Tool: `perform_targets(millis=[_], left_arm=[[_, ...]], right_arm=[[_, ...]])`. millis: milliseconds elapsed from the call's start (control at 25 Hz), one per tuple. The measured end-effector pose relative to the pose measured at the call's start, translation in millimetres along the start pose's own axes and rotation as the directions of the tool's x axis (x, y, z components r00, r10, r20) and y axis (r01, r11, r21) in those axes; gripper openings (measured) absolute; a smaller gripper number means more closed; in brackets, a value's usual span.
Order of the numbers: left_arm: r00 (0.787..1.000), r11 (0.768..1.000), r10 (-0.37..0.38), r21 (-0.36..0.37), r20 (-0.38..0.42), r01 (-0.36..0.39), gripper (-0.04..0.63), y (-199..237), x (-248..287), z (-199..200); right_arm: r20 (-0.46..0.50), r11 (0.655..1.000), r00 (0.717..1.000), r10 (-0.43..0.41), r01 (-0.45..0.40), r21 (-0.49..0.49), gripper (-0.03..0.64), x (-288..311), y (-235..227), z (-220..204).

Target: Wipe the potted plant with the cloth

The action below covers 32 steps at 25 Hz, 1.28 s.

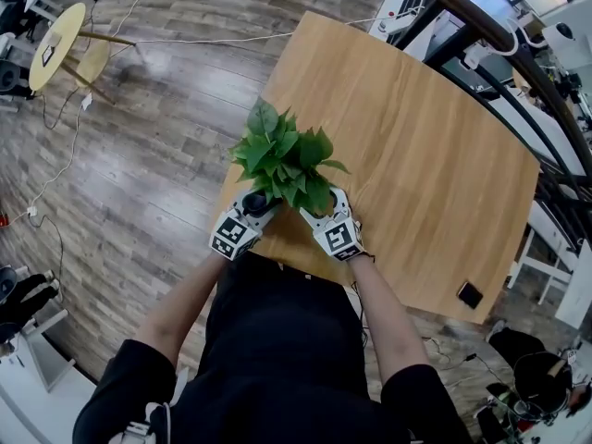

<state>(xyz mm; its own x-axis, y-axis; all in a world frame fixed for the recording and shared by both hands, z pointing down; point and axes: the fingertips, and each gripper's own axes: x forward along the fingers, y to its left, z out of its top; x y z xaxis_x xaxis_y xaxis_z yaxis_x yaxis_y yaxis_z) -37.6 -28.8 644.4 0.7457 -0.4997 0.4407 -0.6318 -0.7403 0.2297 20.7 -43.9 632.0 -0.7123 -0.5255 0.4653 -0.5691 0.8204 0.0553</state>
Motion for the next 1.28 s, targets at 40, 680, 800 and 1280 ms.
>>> perform_targets(millis=[40, 680, 800, 1280], left_arm=[[1.000, 1.000, 0.006, -0.005, 0.002, -0.005, 0.176, 2.8, -0.9, 0.2], [1.000, 1.000, -0.024, -0.016, -0.012, 0.023, 0.176, 8.5, 1.7, -0.4], [0.999, 0.999, -0.042, -0.010, -0.007, 0.041, 0.176, -1.7, -0.8, -3.1], [1.000, 1.000, -0.004, -0.022, -0.002, 0.004, 0.176, 12.5, -2.3, 1.7]], right_arm=[[-0.007, 1.000, 1.000, -0.002, 0.002, -0.018, 0.273, -1.9, 4.7, -0.7], [-0.002, 0.999, 1.000, 0.006, -0.006, 0.037, 0.273, 2.2, -5.2, -2.4], [0.005, 0.998, 1.000, -0.009, 0.009, 0.054, 0.273, 2.2, -1.9, -4.6], [-0.002, 0.999, 1.000, -0.005, 0.005, 0.038, 0.272, -6.7, 11.0, -3.1]])
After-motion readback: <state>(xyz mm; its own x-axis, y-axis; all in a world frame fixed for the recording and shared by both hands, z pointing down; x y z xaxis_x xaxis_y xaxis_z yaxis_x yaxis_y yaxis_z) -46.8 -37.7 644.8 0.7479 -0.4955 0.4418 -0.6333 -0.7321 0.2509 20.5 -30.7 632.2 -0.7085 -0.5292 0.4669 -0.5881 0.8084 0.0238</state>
